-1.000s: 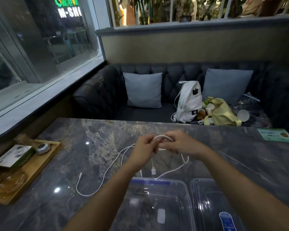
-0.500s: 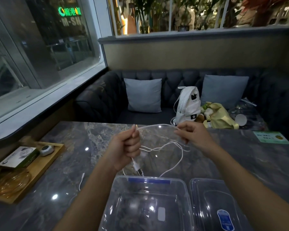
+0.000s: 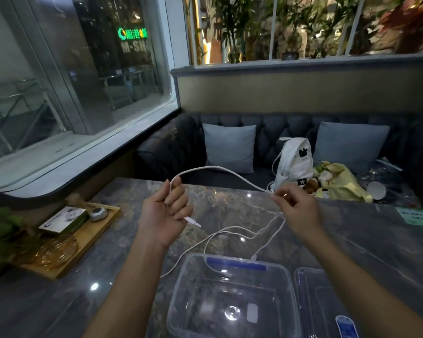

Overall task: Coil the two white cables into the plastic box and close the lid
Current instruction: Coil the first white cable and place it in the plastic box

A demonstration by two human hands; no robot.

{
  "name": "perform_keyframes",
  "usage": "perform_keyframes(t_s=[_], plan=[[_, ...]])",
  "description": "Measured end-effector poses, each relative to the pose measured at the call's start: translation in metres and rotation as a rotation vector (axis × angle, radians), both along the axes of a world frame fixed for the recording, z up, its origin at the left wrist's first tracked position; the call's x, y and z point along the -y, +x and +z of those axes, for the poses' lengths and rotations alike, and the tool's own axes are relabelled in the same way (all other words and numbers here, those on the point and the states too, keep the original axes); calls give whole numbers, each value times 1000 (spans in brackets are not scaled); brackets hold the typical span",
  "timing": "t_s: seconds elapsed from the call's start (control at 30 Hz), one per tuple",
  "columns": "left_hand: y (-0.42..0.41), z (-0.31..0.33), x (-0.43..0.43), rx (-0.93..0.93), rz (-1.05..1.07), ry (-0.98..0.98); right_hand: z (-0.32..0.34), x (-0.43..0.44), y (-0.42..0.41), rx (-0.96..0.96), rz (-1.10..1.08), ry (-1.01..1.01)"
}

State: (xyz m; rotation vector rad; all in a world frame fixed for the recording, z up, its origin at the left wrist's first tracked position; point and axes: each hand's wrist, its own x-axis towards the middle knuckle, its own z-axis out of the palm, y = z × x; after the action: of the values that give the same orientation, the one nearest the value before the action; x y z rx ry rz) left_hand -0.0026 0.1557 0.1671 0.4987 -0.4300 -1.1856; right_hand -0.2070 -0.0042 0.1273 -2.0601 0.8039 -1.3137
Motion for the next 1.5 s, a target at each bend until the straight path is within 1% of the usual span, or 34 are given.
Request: perform_keyframes(t_s=[0.1, 0.17, 0.27, 0.37, 0.43, 0.5, 0.6, 0.67, 0.77, 0.9, 0.93, 0.97, 1.0, 1.03, 1.1, 1.17, 1.23, 1.27, 1.3, 1.37, 1.43, 1.5], plan=[[-2, 0, -6, 34, 22, 109, 3, -10, 1, -109, 15, -267], [-5, -2, -9, 93, 39, 216, 3, -17, 0, -268, 66, -384], [-14, -4, -11, 228, 90, 337, 5, -28, -1, -539, 134, -431], [-28, -7, -8, 446, 196, 385, 12, -42, 3, -750, 293, -427], [-39, -8, -6, 569, 206, 394, 20, -52, 6, -756, 375, -444], [-49, -10, -6, 685, 148, 416, 27, -61, 7, -709, 416, -468], [-61, -11, -7, 896, 50, 433, 39, -70, 7, -565, 453, -508], [-66, -10, -7, 985, 4, 408, 46, -75, 6, -472, 481, -464], [-68, 0, -6, 952, -88, 384, 50, -72, 3, -341, 503, -231], [-59, 16, -2, 810, -101, 386, 47, -56, -6, -54, 426, 173], [-55, 19, -2, 779, -104, 380, 44, -50, -8, -4, 406, 236], [-51, 21, -2, 740, -113, 375, 40, -43, -12, 0, 393, 279], [-47, 23, -3, 686, -130, 370, 35, -37, -16, -44, 392, 312], [-44, 24, -4, 621, -147, 366, 29, -32, -20, -127, 402, 345], [-40, 24, -6, 479, -179, 350, 13, -25, -26, -347, 472, 433], [-36, 24, -7, 355, -193, 322, -3, -22, -29, -520, 548, 514], [-32, 24, -9, 268, -193, 301, -17, -22, -28, -607, 576, 522], [-30, 25, -10, 233, -191, 290, -21, -23, -26, -609, 554, 499], [-28, 25, -11, 205, -189, 280, -23, -24, -24, -564, 521, 493], [-25, 24, -14, 188, -174, 272, -24, -22, -20, -369, 388, 566], [-21, 22, -17, 216, -162, 270, -22, -14, -19, -149, 229, 643], [-19, 20, -20, 234, -171, 258, -21, -2, -19, -11, 85, 690]])
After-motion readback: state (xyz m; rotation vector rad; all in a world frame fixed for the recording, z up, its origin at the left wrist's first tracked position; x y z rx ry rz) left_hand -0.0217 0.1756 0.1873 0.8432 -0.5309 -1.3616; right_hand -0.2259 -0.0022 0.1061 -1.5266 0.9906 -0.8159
